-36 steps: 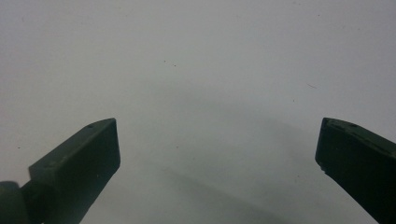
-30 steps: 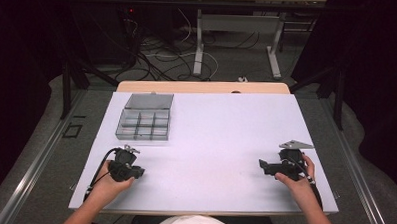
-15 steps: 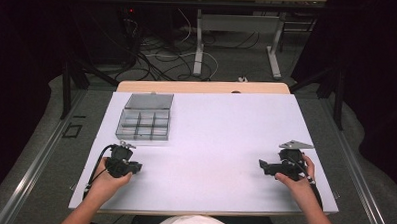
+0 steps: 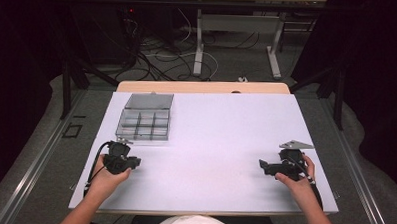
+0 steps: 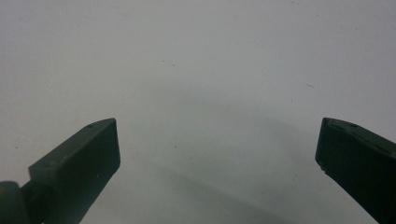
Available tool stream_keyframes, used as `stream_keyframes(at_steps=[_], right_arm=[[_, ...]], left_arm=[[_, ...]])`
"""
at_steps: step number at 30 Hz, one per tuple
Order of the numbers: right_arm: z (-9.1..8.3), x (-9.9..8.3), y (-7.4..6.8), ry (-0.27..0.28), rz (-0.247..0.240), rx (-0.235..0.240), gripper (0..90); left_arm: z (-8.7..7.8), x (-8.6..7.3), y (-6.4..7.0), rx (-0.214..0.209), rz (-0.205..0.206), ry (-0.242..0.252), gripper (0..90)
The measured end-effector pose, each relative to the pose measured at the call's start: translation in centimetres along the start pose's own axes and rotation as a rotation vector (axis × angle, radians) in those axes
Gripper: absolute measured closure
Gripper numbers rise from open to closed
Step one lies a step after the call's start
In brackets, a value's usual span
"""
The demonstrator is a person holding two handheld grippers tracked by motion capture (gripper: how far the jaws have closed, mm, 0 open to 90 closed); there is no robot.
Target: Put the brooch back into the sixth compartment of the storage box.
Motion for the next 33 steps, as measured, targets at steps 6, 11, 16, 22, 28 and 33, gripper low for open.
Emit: stream_keyframes(at_steps=[6,11,16,22,28,33], right_arm=[[0.0,0.0,0.0,0.000,-0.009,0.003,0.0],[0.0,0.0,0.0,0.000,-0.002,0.003,0.0],[0.0,0.0,0.0,0.001,-0.005,0.000,0.0],[0.0,0.0,0.0,0.001,-0.009,0.000,0.0],[0.0,0.0,0.0,0.000,-0.001,0.002,0.0],[0.0,0.0,0.0,0.001,-0.008,0.002,0.0]], left_arm=[[-0.2,0.4,-0.2,0.003,-0.013,0.021,77.8],[-0.5,0.7,-0.4,0.006,-0.020,0.042,77.8],[-0.7,1.1,-0.5,0.008,-0.029,0.060,77.8],[-1.0,1.7,-0.5,0.008,-0.037,0.077,77.9],[-1.6,2.4,-0.6,0.004,-0.048,0.104,77.9],[-1.8,3.0,-0.8,0.001,-0.051,0.116,77.9]])
Point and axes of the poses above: each handheld gripper's, and its own axes: z roughly forward along the jaws, x roughly out of its top, y roughly to its right, the point moved 6 cm from there along z, roughly forward along the jaws, and after that the axes turned 2 degrees about x, right-handed, at the moved point
